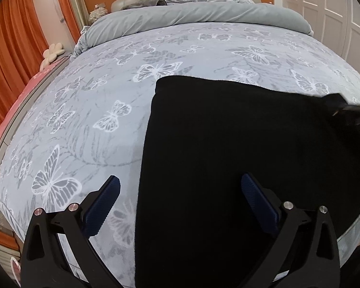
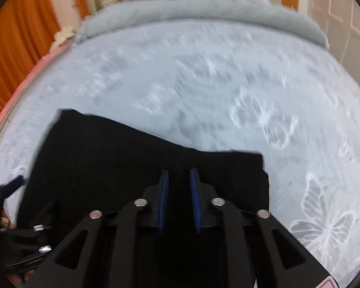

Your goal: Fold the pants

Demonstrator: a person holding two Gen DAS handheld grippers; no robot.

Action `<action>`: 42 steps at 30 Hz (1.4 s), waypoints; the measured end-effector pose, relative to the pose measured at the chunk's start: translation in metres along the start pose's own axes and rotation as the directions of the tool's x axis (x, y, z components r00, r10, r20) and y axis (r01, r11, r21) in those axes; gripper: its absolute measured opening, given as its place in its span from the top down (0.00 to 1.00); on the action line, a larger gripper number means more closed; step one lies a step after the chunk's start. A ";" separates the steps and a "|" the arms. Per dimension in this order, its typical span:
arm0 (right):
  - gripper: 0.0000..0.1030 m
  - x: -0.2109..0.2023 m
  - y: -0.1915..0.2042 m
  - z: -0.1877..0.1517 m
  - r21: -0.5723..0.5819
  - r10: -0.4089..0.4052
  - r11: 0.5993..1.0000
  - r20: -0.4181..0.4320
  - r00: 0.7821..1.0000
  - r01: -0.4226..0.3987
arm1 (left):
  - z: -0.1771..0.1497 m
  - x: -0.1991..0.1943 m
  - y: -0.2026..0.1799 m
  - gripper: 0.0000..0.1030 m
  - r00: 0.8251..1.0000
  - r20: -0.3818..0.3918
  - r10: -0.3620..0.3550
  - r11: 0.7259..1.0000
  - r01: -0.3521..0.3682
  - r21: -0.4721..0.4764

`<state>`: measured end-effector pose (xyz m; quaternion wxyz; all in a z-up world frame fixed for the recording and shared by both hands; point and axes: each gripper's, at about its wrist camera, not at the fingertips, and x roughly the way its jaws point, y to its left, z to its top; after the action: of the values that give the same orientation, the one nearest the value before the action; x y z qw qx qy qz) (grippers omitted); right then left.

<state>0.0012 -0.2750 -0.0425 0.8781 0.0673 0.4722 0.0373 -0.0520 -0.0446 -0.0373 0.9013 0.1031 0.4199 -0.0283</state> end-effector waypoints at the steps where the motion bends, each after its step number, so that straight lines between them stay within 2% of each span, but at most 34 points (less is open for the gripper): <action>1: 0.88 -0.001 -0.003 0.000 0.016 0.009 1.000 0.006 1.000 -0.009 | 0.001 0.001 0.000 0.04 1.000 -0.002 -0.003 1.000 0.003 0.001; 3: 0.88 -0.006 -0.005 0.001 0.039 0.026 0.999 0.013 1.000 -0.026 | 0.002 0.002 -0.001 0.04 1.000 -0.004 -0.001 1.000 0.001 0.002; 4: 0.84 -0.015 -0.005 -0.001 0.054 0.037 0.998 0.035 0.999 -0.039 | 0.002 0.002 -0.001 0.04 1.000 -0.004 -0.002 1.000 0.002 0.000; 6: 0.63 -0.030 -0.012 -0.007 0.094 0.034 0.995 0.077 0.996 -0.041 | 0.002 0.000 0.001 0.05 1.000 -0.004 -0.024 1.000 0.023 -0.009; 7: 0.39 -0.041 -0.019 -0.013 0.125 0.028 0.991 0.103 0.994 -0.041 | 0.002 -0.002 0.004 0.05 0.999 -0.004 -0.050 0.999 0.050 -0.018; 8: 0.23 -0.048 -0.027 -0.019 0.149 0.017 0.988 0.119 0.993 -0.035 | 0.002 -0.005 0.009 0.05 0.996 -0.009 -0.093 0.995 0.093 -0.036; 9: 0.20 -0.056 -0.034 -0.025 0.169 0.005 0.985 0.126 0.992 -0.027 | 0.000 -0.006 0.016 0.05 0.991 -0.017 -0.134 0.989 0.133 -0.058; 10: 0.19 -0.063 -0.042 -0.032 0.184 0.003 0.983 0.121 0.993 -0.026 | -0.002 -0.005 0.024 0.05 0.979 -0.033 -0.203 0.975 0.199 -0.101; 11: 0.17 -0.068 -0.049 -0.040 0.191 0.027 0.980 0.106 0.994 -0.047 | -0.004 -0.003 0.030 0.05 0.969 -0.045 -0.245 0.963 0.237 -0.130; 14: 0.17 -0.060 -0.068 -0.064 0.240 0.103 0.965 0.032 0.994 -0.108 | -0.015 0.022 0.045 0.05 0.900 -0.134 -0.416 0.890 0.372 -0.264; 16: 0.17 -0.039 -0.074 -0.077 0.279 0.117 0.956 -0.075 0.990 -0.092 | -0.021 0.038 0.045 0.04 0.874 -0.172 -0.455 0.869 0.394 -0.299; 18: 0.15 -0.027 -0.077 -0.085 0.338 0.210 0.926 -0.087 0.974 -0.170 | -0.023 0.040 0.041 0.04 0.885 -0.143 -0.443 0.875 0.393 -0.281; 19: 0.15 -0.022 -0.076 -0.085 0.352 0.241 0.915 -0.082 0.967 -0.198 | -0.020 0.040 0.036 0.04 0.883 -0.139 -0.448 0.876 0.403 -0.264; 20: 0.16 -0.019 -0.074 -0.085 0.343 0.261 0.913 -0.078 0.962 -0.220 | -0.018 0.042 0.032 0.10 0.866 -0.137 -0.480 0.861 0.436 -0.261; 21: 0.23 -0.018 -0.070 -0.084 0.329 0.277 0.913 -0.066 0.959 -0.241 | -0.017 0.044 0.030 0.25 0.852 -0.129 -0.508 0.845 0.463 -0.269; 22: 0.48 -0.017 -0.064 -0.084 0.318 0.333 0.899 -0.049 0.942 -0.302 | -0.015 0.044 0.028 0.28 0.852 -0.126 -0.509 0.843 0.463 -0.274; 23: 0.57 -0.019 -0.061 -0.084 0.318 0.335 0.897 -0.036 0.942 -0.307 | -0.013 0.043 0.028 0.42 0.855 -0.117 -0.506 0.843 0.462 -0.275; 24: 0.61 -0.025 -0.058 -0.083 0.299 0.317 0.907 -0.022 0.948 -0.296 | -0.010 0.041 0.031 0.57 0.851 -0.099 -0.515 0.834 0.472 -0.285; 25: 0.63 -0.032 -0.054 -0.080 0.274 0.301 0.918 -0.005 0.954 -0.288 | -0.007 0.038 0.034 0.61 0.847 -0.081 -0.526 0.824 0.484 -0.294; 26: 0.65 -0.042 -0.051 -0.077 0.267 0.309 0.914 0.033 0.950 -0.307 | -0.001 0.030 0.038 0.66 0.845 -0.045 -0.533 0.814 0.498 -0.299; 28: 0.66 -0.061 -0.046 -0.067 0.254 0.328 0.905 0.095 0.940 -0.341 | 0.013 0.010 0.043 0.70 0.842 0.024 -0.539 0.807 0.524 -0.273; 31: 0.66 -0.104 -0.032 -0.032 0.181 0.324 0.914 0.211 0.922 -0.362 | 0.047 -0.024 0.056 0.70 0.824 0.116 -0.555 0.789 0.566 -0.239; 35: 0.66 -0.140 -0.025 0.029 0.099 0.346 0.915 0.310 0.886 -0.392 | 0.110 -0.063 0.072 0.70 0.817 0.235 -0.527 0.811 0.566 -0.149; 37: 0.66 -0.148 -0.025 0.062 0.062 0.341 0.920 0.357 0.870 -0.386 | 0.142 -0.071 0.074 0.69 0.821 0.287 -0.493 0.838 0.537 -0.097; 39: 0.66 -0.144 -0.027 0.102 0.029 0.337 0.925 0.399 0.853 -0.379 | 0.175 -0.069 0.073 0.69 0.828 0.331 -0.453 0.867 0.496 -0.054; 40: 0.65 -0.133 -0.027 0.127 0.025 0.333 0.927 0.411 0.849 -0.375 | 0.191 -0.063 0.071 0.68 0.829 0.350 -0.437 0.876 0.480 -0.044; 42: 0.65 -0.114 -0.033 0.155 0.030 0.334 0.925 0.409 0.849 -0.379 | 0.217 -0.044 0.070 0.66 0.830 0.370 -0.417 0.884 0.465 -0.049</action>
<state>0.0674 -0.3352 0.1306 0.9280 0.2077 0.2650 0.1594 0.0920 -0.0235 0.1436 0.9350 -0.0655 0.2665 -0.2247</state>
